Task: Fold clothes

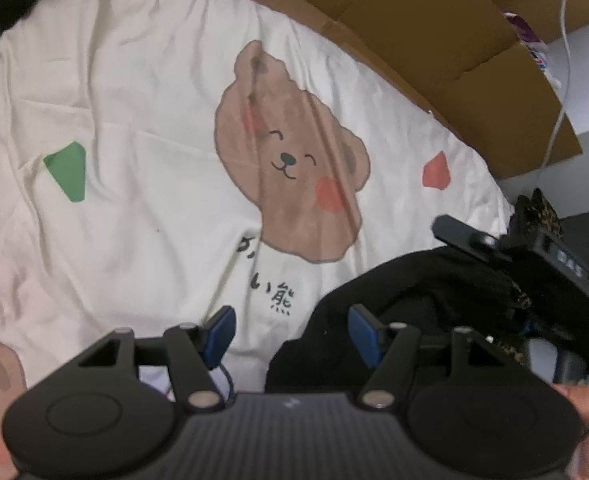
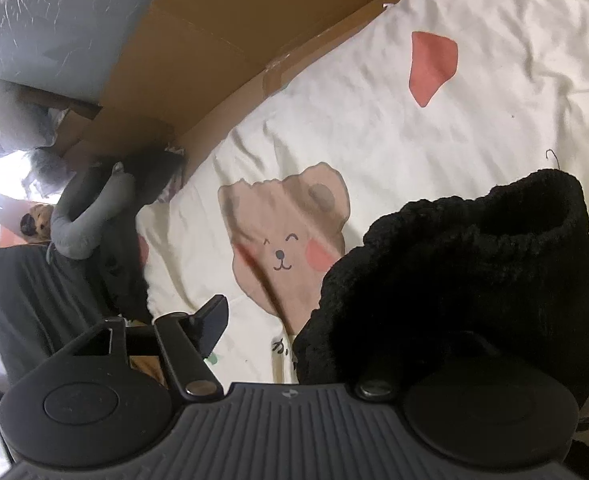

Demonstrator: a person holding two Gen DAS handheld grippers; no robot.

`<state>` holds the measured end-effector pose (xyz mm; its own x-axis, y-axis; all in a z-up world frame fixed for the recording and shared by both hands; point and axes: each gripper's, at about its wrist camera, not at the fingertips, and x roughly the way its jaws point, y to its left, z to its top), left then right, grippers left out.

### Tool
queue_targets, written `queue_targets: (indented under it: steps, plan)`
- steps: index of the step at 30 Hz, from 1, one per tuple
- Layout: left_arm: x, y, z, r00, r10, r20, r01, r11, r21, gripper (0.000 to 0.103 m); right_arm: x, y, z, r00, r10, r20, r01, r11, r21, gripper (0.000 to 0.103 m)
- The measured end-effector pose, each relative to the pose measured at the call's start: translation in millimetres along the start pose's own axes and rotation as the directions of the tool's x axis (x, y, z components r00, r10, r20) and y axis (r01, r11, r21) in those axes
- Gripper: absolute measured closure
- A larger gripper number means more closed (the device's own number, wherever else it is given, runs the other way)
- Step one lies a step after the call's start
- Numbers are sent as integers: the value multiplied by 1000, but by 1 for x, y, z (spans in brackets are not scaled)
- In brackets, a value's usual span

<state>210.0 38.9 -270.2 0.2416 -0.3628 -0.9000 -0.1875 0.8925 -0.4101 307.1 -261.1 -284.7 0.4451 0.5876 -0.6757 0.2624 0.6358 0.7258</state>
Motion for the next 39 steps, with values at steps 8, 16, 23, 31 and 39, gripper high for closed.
queue_targets:
  steps: [8,16,23,31,39]
  plan:
    - [-10,-30,-16,997,46,63,-52,994,100,38,-40,-18,1,998,51,-45,-51,999,-17,27]
    - [-29,-82,-47,992,26,122,-62,950,307,38,-120,-53,-9,995,55,80,-51,998,-47,27]
    - [-21,-116,-73,995,-17,98,-23,919,394,38,-161,-84,-30,987,2,159,1,1000,-20,28]
    - [5,-156,-97,997,-59,55,27,886,463,37,-186,-93,-48,958,-84,274,109,991,-78,29]
    - [35,-190,-123,999,-43,0,36,822,568,34,-189,-92,-57,940,-73,333,140,974,-179,46]
